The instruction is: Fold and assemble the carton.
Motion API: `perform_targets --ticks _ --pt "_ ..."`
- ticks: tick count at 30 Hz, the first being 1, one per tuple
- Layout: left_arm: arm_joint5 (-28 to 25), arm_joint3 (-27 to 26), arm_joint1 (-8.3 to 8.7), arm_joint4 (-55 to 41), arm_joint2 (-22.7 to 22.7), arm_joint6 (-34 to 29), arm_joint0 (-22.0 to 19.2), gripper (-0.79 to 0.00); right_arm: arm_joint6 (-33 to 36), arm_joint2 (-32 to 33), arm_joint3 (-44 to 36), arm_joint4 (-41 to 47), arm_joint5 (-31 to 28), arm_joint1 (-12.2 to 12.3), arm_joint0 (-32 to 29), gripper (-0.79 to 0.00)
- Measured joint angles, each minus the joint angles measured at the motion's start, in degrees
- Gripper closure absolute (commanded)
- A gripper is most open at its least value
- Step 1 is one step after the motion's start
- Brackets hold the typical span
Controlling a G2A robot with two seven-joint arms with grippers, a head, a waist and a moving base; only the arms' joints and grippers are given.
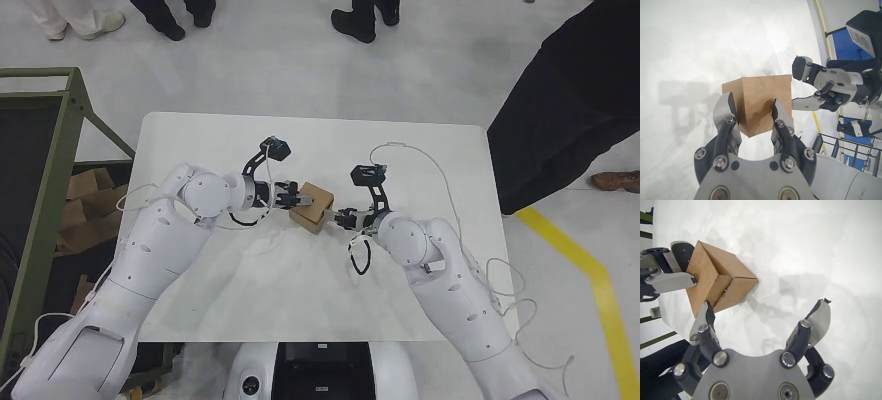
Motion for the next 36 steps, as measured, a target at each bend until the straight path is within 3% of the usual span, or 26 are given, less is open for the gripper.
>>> perform_targets --ticks 21,36 --pt "1.4 -1.11 0.18 1.78 0.09 0.34 0.64 -0.379 -1.69 1.71 -1.74 0.64 1.16 0.45 -1.32 -0.785" --pt "1.27 -0.76 0.08 1.62 0.42 0.45 0.25 -0.376 -0.49 -2.26 1.0 -0.12 0.24 -0.15 1.51 -0.785"
